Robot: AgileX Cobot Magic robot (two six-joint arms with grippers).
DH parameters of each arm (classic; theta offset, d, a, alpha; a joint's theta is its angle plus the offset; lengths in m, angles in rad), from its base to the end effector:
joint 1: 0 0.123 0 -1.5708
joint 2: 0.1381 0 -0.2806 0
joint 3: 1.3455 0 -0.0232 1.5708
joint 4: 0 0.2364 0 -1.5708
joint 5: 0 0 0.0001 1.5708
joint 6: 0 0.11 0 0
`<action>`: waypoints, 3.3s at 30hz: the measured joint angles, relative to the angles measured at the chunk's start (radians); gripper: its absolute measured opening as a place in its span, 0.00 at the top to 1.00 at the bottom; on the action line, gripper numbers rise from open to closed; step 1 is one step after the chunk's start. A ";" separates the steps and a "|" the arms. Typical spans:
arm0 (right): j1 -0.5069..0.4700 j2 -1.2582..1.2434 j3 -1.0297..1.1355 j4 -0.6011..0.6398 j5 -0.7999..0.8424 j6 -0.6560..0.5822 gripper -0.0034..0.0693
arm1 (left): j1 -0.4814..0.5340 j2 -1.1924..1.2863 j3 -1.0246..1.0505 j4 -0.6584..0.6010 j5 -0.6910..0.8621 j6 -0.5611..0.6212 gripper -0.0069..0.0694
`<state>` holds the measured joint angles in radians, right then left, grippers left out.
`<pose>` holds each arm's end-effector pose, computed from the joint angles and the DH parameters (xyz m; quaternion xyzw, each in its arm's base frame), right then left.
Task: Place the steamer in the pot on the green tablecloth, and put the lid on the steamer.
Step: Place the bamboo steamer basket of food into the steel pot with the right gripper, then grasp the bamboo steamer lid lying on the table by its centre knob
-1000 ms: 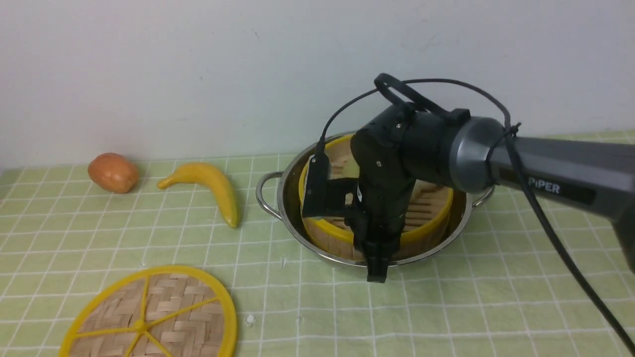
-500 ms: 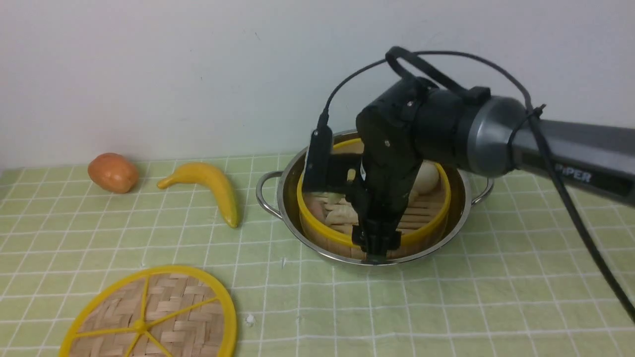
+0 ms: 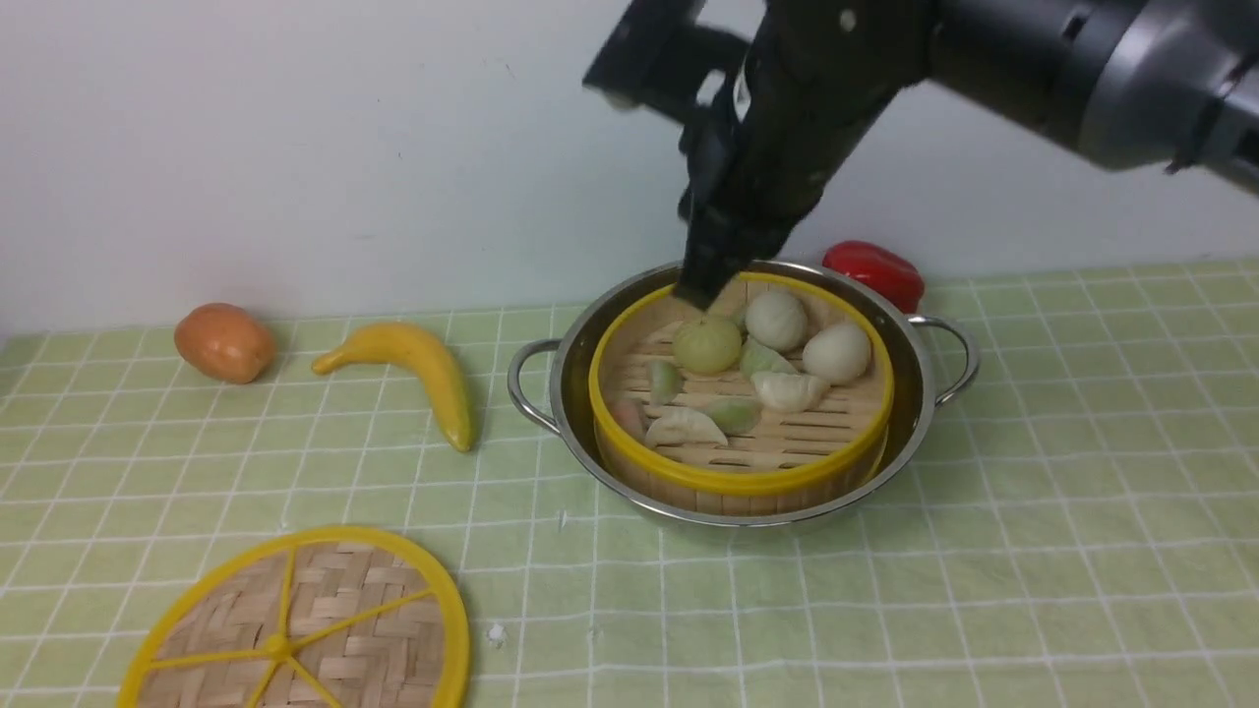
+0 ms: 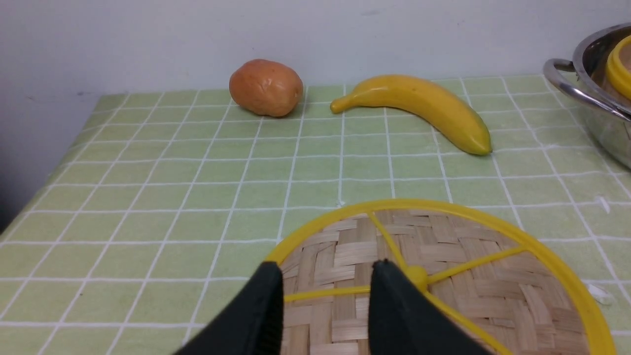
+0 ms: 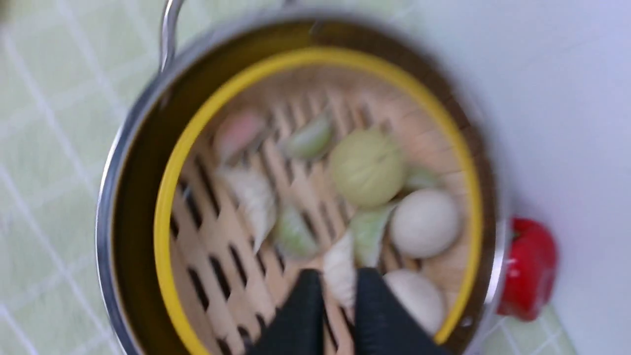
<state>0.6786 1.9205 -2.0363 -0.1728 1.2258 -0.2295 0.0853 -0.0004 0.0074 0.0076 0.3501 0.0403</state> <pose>0.3345 0.2468 0.3488 -0.4262 0.8592 -0.0239 0.2820 0.0616 0.0056 0.1742 -0.0159 0.7957 0.0412 0.6041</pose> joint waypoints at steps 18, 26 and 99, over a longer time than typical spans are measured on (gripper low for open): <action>0.000 -0.117 -0.029 0.190 0.004 0.272 0.96 | 0.000 0.000 0.000 0.000 0.000 0.001 0.59; 0.000 -0.450 0.398 0.173 -0.005 0.277 0.95 | 0.000 0.000 0.000 0.000 0.000 0.001 0.59; -0.542 -1.916 2.045 0.014 -0.875 0.483 0.70 | 0.000 0.000 0.000 -0.038 -0.011 -0.019 0.59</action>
<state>0.1369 0.0043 0.0083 -0.1585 0.3508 0.2534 0.0853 -0.0004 0.0074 -0.0307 0.3389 0.0210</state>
